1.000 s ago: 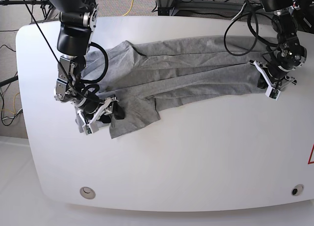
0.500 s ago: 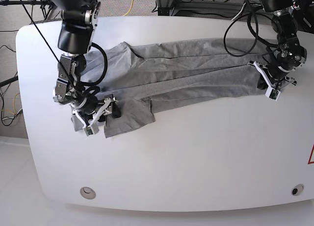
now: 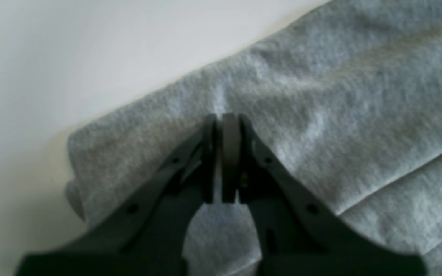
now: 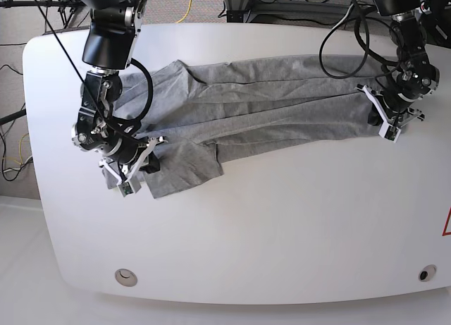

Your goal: Fold the T-shirt properly

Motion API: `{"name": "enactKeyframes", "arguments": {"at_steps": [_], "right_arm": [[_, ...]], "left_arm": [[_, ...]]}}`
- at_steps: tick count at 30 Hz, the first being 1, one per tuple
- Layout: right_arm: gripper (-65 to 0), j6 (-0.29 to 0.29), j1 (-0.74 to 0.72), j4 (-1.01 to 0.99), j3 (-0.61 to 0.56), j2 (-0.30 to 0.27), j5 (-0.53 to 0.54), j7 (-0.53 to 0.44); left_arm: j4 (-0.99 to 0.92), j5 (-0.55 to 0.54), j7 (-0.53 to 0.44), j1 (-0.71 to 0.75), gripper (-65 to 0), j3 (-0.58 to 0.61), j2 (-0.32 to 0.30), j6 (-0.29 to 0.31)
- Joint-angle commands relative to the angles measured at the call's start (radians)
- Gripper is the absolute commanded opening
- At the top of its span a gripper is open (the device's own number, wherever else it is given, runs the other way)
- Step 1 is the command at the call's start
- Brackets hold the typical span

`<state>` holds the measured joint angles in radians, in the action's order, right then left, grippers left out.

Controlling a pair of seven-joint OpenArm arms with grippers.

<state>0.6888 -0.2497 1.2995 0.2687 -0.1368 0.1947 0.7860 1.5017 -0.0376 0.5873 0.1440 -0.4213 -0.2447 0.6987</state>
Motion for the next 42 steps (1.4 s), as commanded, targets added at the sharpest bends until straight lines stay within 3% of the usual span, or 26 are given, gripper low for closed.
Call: {"name": "enactKeyframes", "arguments": {"at_steps": [1, 17, 24, 27, 29, 33, 42], "right_arm": [[-65.0, 0.009, -0.025, 0.038, 0.003, -0.007, 0.020, -0.015], [-65.0, 0.009, 0.046, 0.241, 0.023, -0.009, 0.025, 0.124], [-64.6, 0.009, 0.035, 0.199, 0.021, -0.010, 0.021, 0.134], [-60.3, 0.009, 0.014, 0.154, 0.018, -0.009, 0.019, 0.132], [-52.3, 0.009, -0.036, 0.112, -0.010, -0.009, 0.005, 0.140], [-45.5, 0.009, -0.061, 0.070, -0.028, -0.010, 0.007, 0.142], [-36.3, 0.009, -0.116, 0.002, -0.040, -0.014, 0.000, 0.146]], "left_arm": [[0.015, -0.011, -0.011, -0.010, -64.0, -0.003, -0.015, -0.001], [0.018, -0.004, -0.011, -0.008, -63.8, -0.002, -0.019, -0.001], [0.021, -0.003, -0.009, -0.005, -63.7, -0.001, -0.019, -0.001], [0.021, -0.003, -0.009, -0.003, -63.7, -0.001, -0.019, -0.001], [0.030, -0.005, -0.004, -0.006, -63.9, -0.002, -0.019, -0.001], [0.031, -0.005, -0.004, -0.006, -64.0, -0.003, -0.020, -0.001], [0.041, -0.009, 0.001, -0.014, -64.1, -0.005, -0.023, -0.001]]}}
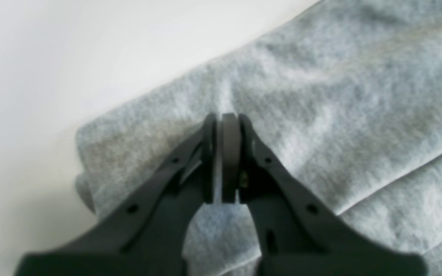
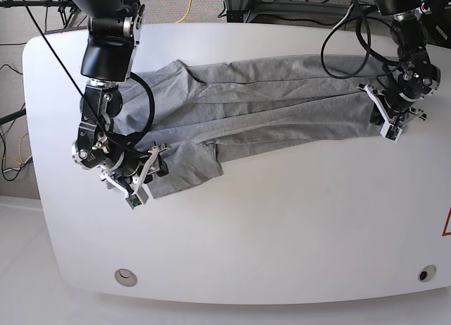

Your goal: Fold the T-shirt properly

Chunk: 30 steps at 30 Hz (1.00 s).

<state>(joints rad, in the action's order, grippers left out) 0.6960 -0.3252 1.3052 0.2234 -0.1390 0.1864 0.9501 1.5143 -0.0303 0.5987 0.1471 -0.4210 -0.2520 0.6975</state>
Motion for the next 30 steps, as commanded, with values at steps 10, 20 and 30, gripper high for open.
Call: {"name": "enactKeyframes", "arguments": {"at_steps": [10, 20, 30], "right_arm": [[-30.8, 0.002, -0.113, -0.260, -0.002, -0.022, -0.001, -0.239], [-31.5, 0.002, -0.140, -0.358, -0.017, -0.049, 0.009, -0.303], [-32.7, 0.002, -0.152, -0.427, -0.015, -0.088, 0.021, -0.336]], "left_arm": [[0.035, -0.021, -0.013, -0.016, -64.0, -0.003, -0.015, 0.001], [0.031, -0.017, -0.005, -0.018, -63.9, -0.003, -0.016, 0.001], [0.026, -0.013, -0.011, -0.011, -63.9, -0.002, -0.014, 0.001]]}}
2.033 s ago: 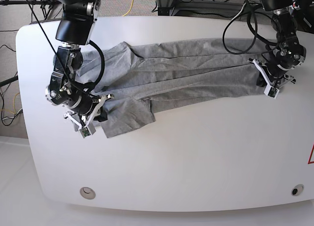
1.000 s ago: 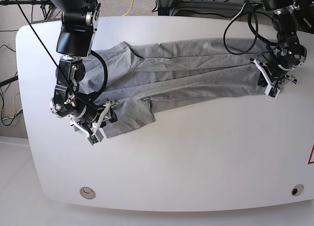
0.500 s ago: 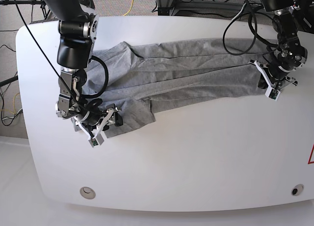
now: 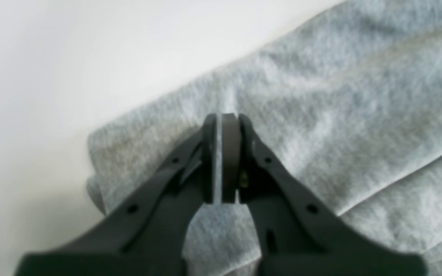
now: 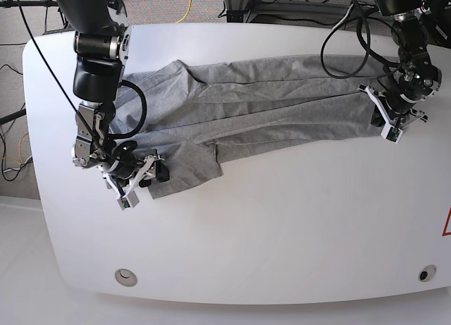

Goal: Fold the T-shirt properly
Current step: 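Hold the shirt edges with both grippers and adjust the right gripper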

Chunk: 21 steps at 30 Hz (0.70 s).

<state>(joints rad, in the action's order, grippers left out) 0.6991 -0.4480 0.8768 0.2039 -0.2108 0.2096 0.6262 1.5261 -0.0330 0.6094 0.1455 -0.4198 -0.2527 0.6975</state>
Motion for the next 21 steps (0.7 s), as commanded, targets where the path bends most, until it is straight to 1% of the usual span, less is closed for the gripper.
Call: {"name": "enactKeyframes", "arguments": {"at_steps": [1, 3, 13, 21], "right_arm": [[-32.7, -0.001, -0.030, -0.004, 0.006, -0.020, -0.001, -0.016], [-32.9, -0.001, -0.040, -0.032, 0.009, -0.031, -0.006, -0.033], [-33.0, -0.001, -0.071, -0.040, 0.012, -0.042, 0.010, -0.049], [-32.3, -0.007, -0.074, -0.038, 0.004, -0.049, -0.017, -0.039]], "left_arm": [[0.014, -0.010, -0.022, -0.008, -63.9, -0.003, -0.013, 0.001], [0.017, -0.013, -0.021, -0.008, -63.9, -0.002, -0.013, 0.001], [0.017, -0.018, -0.020, -0.008, -63.8, -0.002, -0.014, 0.001], [0.018, -0.010, -0.015, -0.007, -63.7, -0.005, -0.014, 0.001]]}}
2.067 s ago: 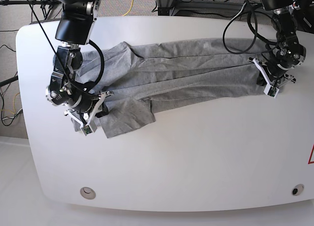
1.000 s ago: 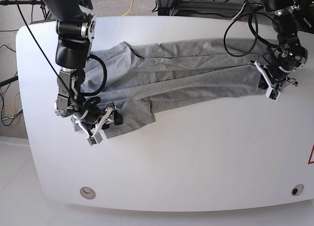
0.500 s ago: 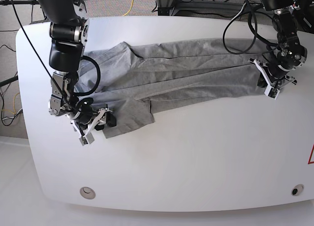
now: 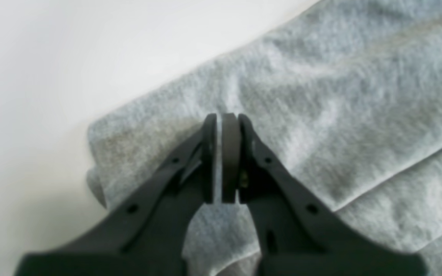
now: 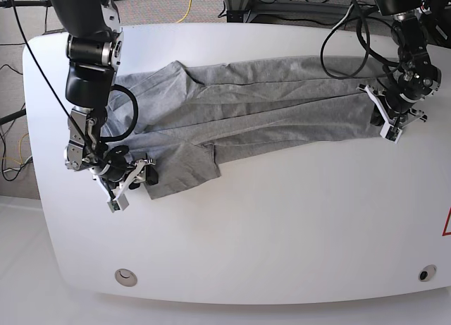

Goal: Fold the T-shirt properly
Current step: 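Hold the shirt edges with both grippers and adjust the right gripper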

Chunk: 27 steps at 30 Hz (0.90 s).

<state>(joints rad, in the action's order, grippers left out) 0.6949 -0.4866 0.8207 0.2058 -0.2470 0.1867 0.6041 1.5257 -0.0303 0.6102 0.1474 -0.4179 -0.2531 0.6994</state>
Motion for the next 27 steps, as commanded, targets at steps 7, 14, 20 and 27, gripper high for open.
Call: {"name": "enactKeyframes", "arguments": {"at_steps": [7, 14, 20, 27], "right_arm": [[-31.7, -0.053, -0.040, 0.017, 0.004, 0.004, -0.047, -0.010], [-31.8, -0.089, -0.041, 0.013, 0.000, 0.015, -0.040, 0.004], [-31.8, -0.091, -0.032, -0.001, -0.003, 0.011, -0.016, 0.006], [-39.6, -0.029, -0.025, 0.000, -0.001, 0.011, 0.000, 0.000]], "left_arm": [[0.017, -0.009, -0.012, -0.009, -63.7, -0.004, -0.014, -0.001], [0.017, -0.005, -0.011, -0.008, -63.6, -0.003, -0.015, -0.001], [0.016, 0.000, -0.010, -0.007, -63.8, -0.001, -0.016, -0.001], [0.014, 0.001, -0.007, -0.007, -63.7, -0.001, -0.015, -0.001]]}}
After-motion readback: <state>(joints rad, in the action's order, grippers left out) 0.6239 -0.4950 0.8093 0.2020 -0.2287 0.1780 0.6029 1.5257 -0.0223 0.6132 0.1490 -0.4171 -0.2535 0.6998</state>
